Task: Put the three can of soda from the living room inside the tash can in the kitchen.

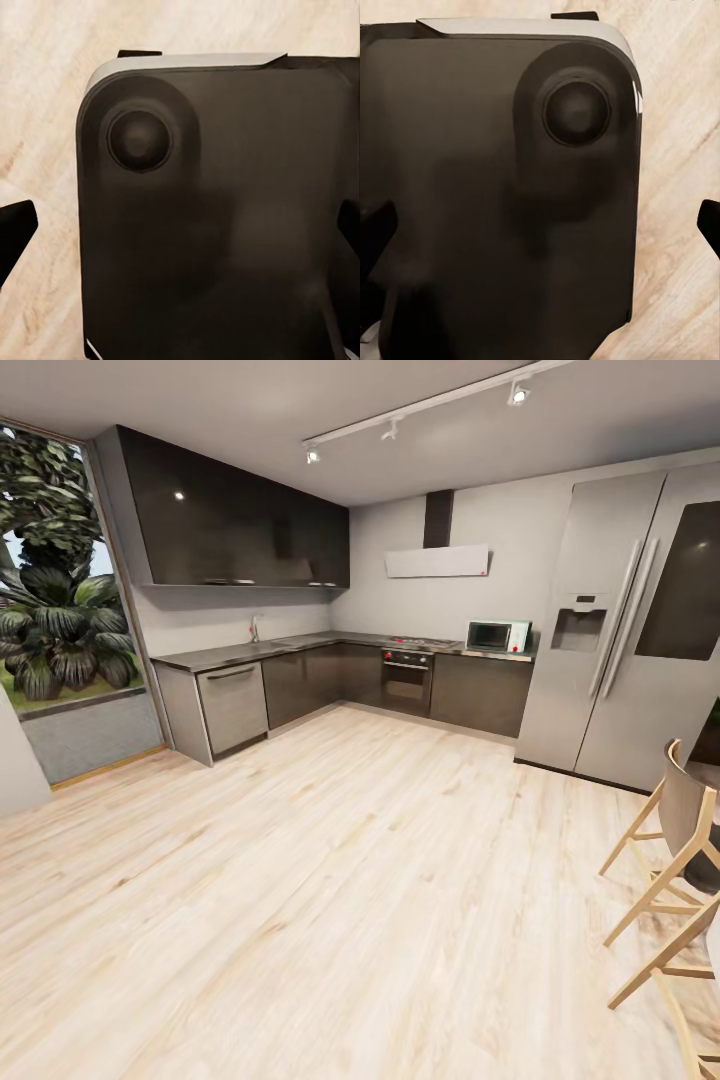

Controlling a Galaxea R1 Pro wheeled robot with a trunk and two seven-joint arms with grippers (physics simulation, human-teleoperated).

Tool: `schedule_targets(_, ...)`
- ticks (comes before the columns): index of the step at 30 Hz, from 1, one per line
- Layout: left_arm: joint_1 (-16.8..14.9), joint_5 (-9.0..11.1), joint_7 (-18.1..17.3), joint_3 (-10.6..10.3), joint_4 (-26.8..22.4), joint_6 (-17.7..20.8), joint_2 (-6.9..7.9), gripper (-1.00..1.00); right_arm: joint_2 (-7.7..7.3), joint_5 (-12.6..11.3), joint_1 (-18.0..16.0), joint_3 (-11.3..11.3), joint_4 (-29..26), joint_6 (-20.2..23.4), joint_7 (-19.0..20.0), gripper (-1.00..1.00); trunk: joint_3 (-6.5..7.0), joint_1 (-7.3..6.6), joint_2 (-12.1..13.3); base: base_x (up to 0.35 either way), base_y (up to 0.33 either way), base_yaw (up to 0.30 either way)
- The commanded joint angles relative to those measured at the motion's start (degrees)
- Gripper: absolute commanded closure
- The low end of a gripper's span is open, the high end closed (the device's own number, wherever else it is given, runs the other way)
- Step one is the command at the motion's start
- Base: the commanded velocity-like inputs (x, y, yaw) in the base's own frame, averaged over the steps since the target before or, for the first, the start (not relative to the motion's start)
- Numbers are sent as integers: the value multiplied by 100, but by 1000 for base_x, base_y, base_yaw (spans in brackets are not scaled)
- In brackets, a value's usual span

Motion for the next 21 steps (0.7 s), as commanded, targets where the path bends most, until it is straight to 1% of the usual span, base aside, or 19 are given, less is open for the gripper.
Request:
schedule_targets(1,0,0,0,-2,0,-8,1,-100,0,17,0,6,0,-3,2,-100,-1,0,0,0,0,37)
schedule_targets(3,0,-1,0,-4,1,-19,2,-100,3,62,0,16,6,-44,1,-100,-9,0,0,0,0,138)
schedule_targets(7,0,-1,-5,-5,9,-25,0,-100,0,74,0,21,25,-235,1,-100,-32,0,0,0,0,193)
schedule_targets(17,0,-1,-6,-5,10,-25,-3,-100,0,68,0,21,28,-250,1,-100,-93,0,0,0,0,212)
schedule_targets(21,0,-3,-6,-13,10,-25,-5,-100,-6,25,0,21,27,-245,1,-100,-101,0,0,0,0,68)
